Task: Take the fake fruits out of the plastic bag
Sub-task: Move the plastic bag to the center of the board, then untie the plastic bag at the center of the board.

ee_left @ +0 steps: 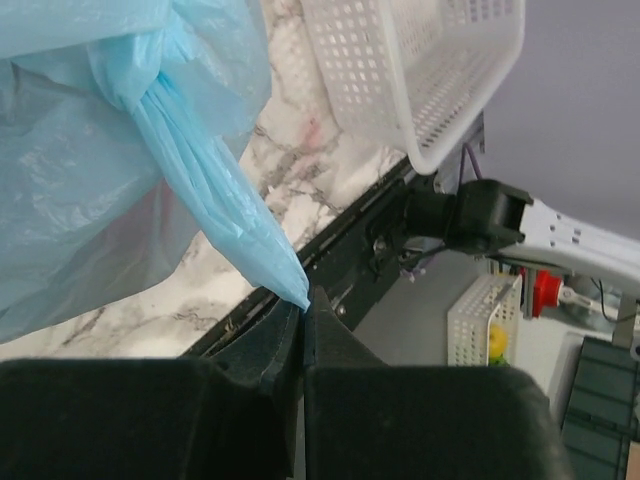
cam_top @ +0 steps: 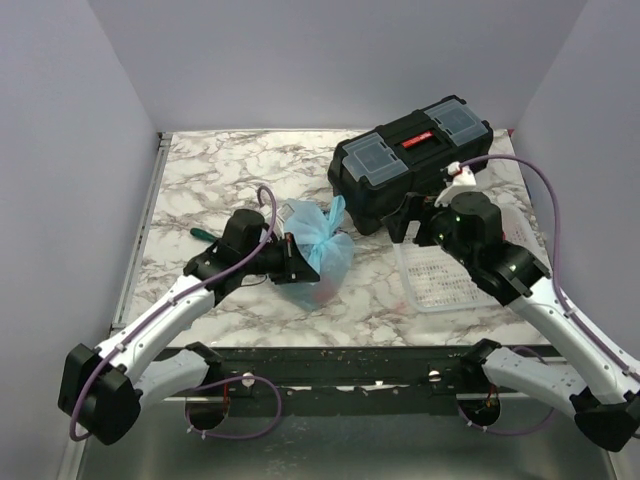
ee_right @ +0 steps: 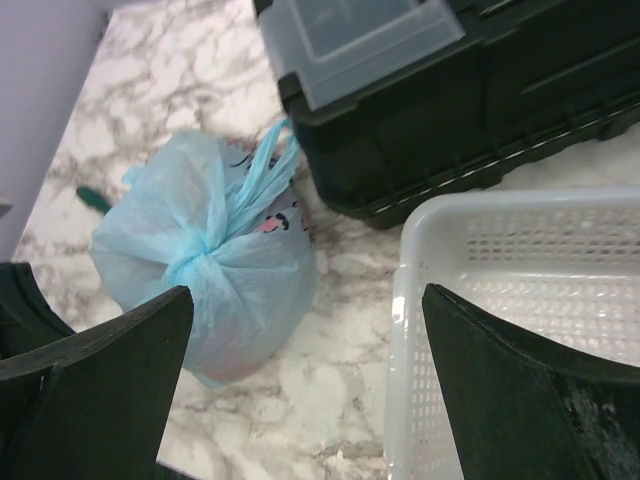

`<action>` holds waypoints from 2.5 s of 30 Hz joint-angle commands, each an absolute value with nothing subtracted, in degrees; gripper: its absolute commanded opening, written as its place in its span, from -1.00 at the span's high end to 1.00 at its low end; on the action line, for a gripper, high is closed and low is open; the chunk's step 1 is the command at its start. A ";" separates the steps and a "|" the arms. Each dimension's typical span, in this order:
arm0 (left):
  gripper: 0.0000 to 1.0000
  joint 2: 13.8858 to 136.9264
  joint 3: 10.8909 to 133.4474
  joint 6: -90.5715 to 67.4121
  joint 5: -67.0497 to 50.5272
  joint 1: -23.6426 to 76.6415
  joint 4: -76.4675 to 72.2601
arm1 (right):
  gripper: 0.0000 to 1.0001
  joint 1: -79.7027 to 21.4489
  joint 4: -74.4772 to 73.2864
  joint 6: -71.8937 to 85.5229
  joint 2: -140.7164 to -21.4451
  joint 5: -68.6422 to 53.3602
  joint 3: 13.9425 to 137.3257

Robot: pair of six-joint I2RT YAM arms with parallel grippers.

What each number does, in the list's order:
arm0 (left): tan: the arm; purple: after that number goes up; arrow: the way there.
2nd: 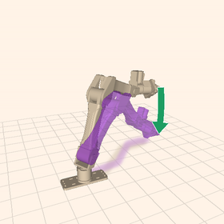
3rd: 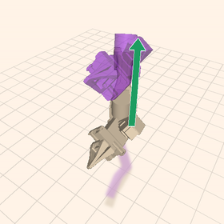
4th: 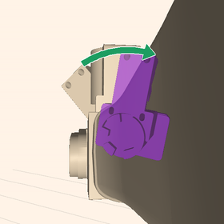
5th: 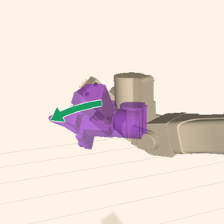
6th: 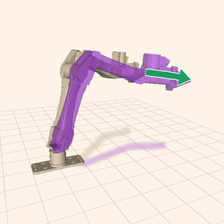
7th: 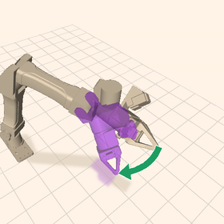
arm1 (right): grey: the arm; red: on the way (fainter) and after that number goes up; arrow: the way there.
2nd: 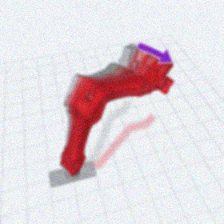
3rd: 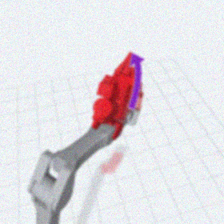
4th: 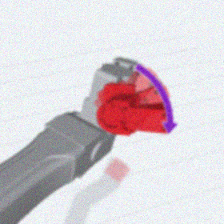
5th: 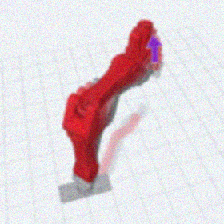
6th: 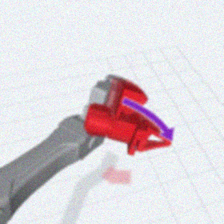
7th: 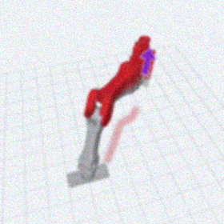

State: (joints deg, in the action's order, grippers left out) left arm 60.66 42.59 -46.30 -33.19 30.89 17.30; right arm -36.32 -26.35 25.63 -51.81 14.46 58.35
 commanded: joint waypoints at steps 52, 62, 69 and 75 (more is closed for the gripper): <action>-0.20 93.59 80.57 -15.52 -5.32 42.28 44.65 | -0.57 -49.48 2.54 36.75 -66.13 4.37 41.05; 0.50 94.01 81.20 -14.09 -3.46 42.45 45.44 | -0.46 -49.48 3.27 35.59 -70.00 2.92 42.08; 1.00 91.23 80.60 -13.62 -3.90 42.45 44.58 | -0.45 -49.49 4.65 35.08 -72.32 1.10 42.43; 1.00 88.93 79.90 -13.02 -4.94 42.45 43.86 | -0.40 -49.56 4.25 34.31 -75.13 0.59 44.97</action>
State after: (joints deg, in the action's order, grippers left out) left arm 92.29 80.40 -14.15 -4.54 42.24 44.05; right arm -49.43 3.14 35.75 -73.60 1.63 42.19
